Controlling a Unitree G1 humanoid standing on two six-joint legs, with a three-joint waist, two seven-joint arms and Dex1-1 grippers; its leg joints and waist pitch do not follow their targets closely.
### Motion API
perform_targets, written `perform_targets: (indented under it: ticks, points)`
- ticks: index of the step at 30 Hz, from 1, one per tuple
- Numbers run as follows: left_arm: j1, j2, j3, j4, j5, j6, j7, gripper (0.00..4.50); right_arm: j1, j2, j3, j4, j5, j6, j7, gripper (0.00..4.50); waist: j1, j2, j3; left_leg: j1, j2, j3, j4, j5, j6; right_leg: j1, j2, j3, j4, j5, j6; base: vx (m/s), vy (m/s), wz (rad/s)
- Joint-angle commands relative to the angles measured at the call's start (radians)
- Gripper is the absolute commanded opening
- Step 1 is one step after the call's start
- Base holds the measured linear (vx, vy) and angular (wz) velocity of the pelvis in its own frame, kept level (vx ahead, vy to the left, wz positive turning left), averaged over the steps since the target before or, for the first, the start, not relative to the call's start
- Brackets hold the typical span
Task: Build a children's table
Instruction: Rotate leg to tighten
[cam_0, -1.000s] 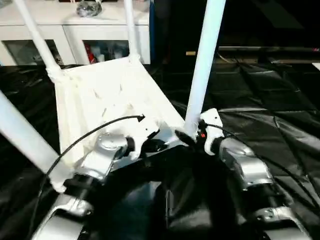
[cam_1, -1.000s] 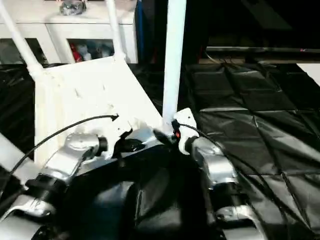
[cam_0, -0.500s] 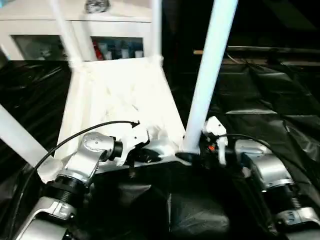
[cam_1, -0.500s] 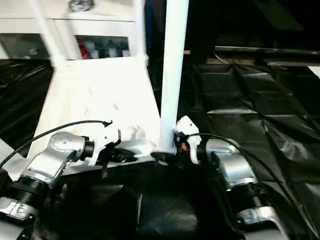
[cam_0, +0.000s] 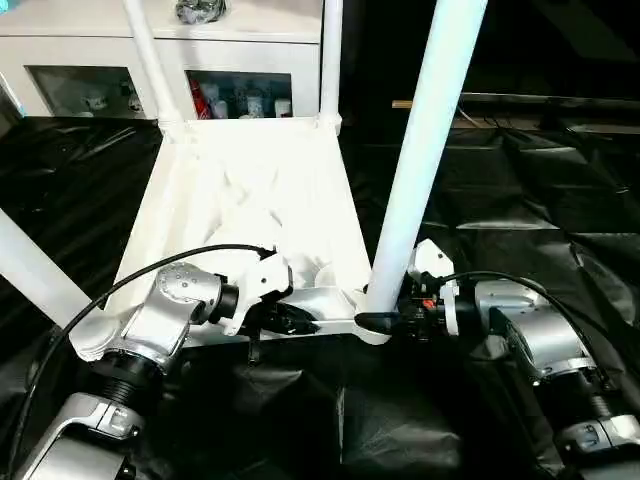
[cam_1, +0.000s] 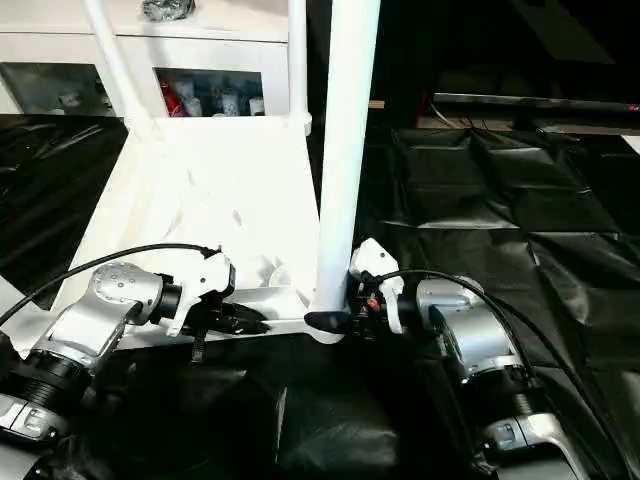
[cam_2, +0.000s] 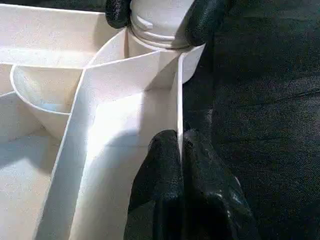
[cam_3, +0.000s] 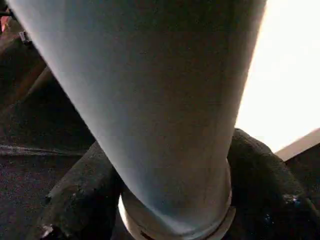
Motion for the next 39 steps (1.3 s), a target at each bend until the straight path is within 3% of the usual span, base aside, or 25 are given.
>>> perform_targets:
  ticks: [1,3,6,7,8,9,10,15,18,20,25,26,30,33,39]
  points:
    - [-0.016,-0.049,-0.009,-0.008,-0.013,-0.007,0.052,0.0,0.023,0.045,0.064,-0.038,0.032,0.01,0.031,2.62,-0.003,-0.007,-0.06,0.014,0.06,-0.012,-0.062,-0.134,0.069,0.044,-0.083,0.045,-0.064,-0.077,-0.261,0.0,0.0,0.0]
    - [-0.035,-0.091,0.009,0.013,-0.002,0.026,0.138,0.0,0.016,0.092,0.041,0.008,-0.005,0.01,-0.099,2.61,-0.001,-0.007,-0.057,0.015,0.06,-0.012,-0.064,-0.144,0.064,0.042,-0.083,0.046,-0.067,-0.093,-0.26,0.0,0.0,0.0]
    - [-0.06,-0.141,0.018,0.03,0.015,0.066,0.231,0.0,-0.005,0.172,-0.001,0.092,-0.047,-0.002,-0.305,2.61,-0.016,-0.007,-0.046,0.023,0.054,-0.018,-0.073,-0.241,0.007,0.036,-0.089,0.046,-0.087,-0.298,-0.225,0.0,0.0,0.0]
    - [-0.06,-0.141,0.018,0.03,0.015,0.066,0.231,0.0,-0.005,0.172,-0.001,0.092,-0.047,-0.002,-0.305,2.61,-0.021,-0.007,-0.046,0.025,0.053,-0.019,-0.075,-0.262,-0.002,0.033,-0.088,0.046,-0.092,-0.343,-0.213,-0.052,-0.004,-0.02]
    - [-0.073,-0.17,0.02,0.037,0.029,0.089,0.291,0.0,-0.015,0.222,-0.027,0.13,-0.058,0.007,-0.42,2.61,-0.03,-0.007,-0.046,0.02,0.055,-0.023,-0.078,-0.276,-0.011,0.036,-0.088,0.048,-0.096,-0.38,-0.186,0.0,0.0,0.0]
    - [-0.083,-0.193,0.023,0.042,0.036,0.103,0.333,0.0,-0.024,0.256,-0.042,0.151,-0.062,0.009,-0.488,2.61,-0.033,-0.002,-0.043,0.022,0.055,-0.023,-0.08,-0.288,-0.015,0.03,-0.086,0.049,-0.096,-0.387,-0.184,0.0,0.0,0.0]
    - [-0.085,-0.196,0.023,0.043,0.037,0.105,0.34,0.0,-0.026,0.261,-0.044,0.154,-0.063,0.01,-0.498,2.61,-0.042,-0.005,-0.042,0.024,0.052,-0.026,-0.081,-0.318,-0.023,0.029,-0.086,0.047,-0.101,-0.424,-0.175,0.0,0.0,0.0]
    - [-0.107,-0.278,0.043,0.052,0.049,0.145,0.47,0.0,-0.057,0.356,-0.072,0.193,-0.071,0.012,-0.645,2.61,-0.047,-0.005,-0.046,0.021,0.05,-0.025,-0.078,-0.298,-0.011,0.028,-0.085,0.05,-0.103,-0.394,-0.169,0.0,0.0,0.0]
    - [-0.1,-0.321,0.031,0.036,0.058,0.147,0.494,0.0,-0.062,0.391,-0.039,0.188,-0.089,-0.037,-0.626,2.61,-0.048,-0.005,-0.048,0.017,0.05,-0.023,-0.078,-0.269,0.002,0.033,-0.083,0.05,-0.098,-0.333,-0.182,0.0,0.0,0.0]
    - [-0.089,-0.326,0.021,0.017,0.05,0.152,0.482,0.0,-0.058,0.392,-0.041,0.178,-0.08,-0.046,-0.609,3.31,-0.044,-0.006,-0.052,0.015,0.05,-0.021,-0.075,-0.235,0.019,0.037,-0.084,0.051,-0.093,-0.279,-0.192,0.0,0.0,0.0]
    - [-0.067,-0.298,-0.002,-0.014,0.035,0.127,0.405,0.0,-0.056,0.353,-0.039,0.16,-0.065,-0.042,-0.564,3.6,-0.043,-0.003,-0.054,0.012,0.051,-0.019,-0.073,-0.188,0.04,0.041,-0.082,0.049,-0.084,-0.184,-0.219,0.0,0.0,0.0]
    - [-0.055,-0.274,-0.012,-0.028,0.028,0.117,0.358,0.0,-0.049,0.32,-0.027,0.138,-0.057,-0.043,-0.507,3.6,-0.042,-0.004,-0.056,0.01,0.051,-0.019,-0.07,-0.185,0.049,0.047,-0.082,0.048,-0.082,-0.164,-0.223,0.0,0.0,0.0]
    - [-0.022,-0.195,-0.034,-0.066,0.006,0.089,0.216,0.0,-0.021,0.205,0.021,0.069,-0.04,-0.051,-0.306,3.6,-0.039,-0.003,-0.061,0.006,0.052,-0.017,-0.064,-0.133,0.089,0.05,-0.081,0.047,-0.07,-0.059,-0.249,0.0,0.0,0.0]
    - [-0.012,-0.145,-0.038,-0.074,-0.003,0.07,0.139,0.0,-0.008,0.131,0.039,0.03,-0.022,-0.038,-0.183,3.6,-0.035,-0.002,-0.057,0.01,0.055,-0.015,-0.064,-0.153,0.092,0.046,-0.081,0.046,-0.073,-0.075,-0.263,0.0,0.0,0.0]
    - [-0.014,-0.073,-0.035,-0.057,-0.007,0.036,0.047,0.0,-0.005,0.046,0.057,0.0,-0.004,-0.024,-0.039,3.6,-0.026,-0.001,-0.054,0.014,0.059,-0.015,-0.068,-0.201,0.065,0.042,-0.081,0.046,-0.078,-0.161,-0.251,0.0,0.0,0.0]
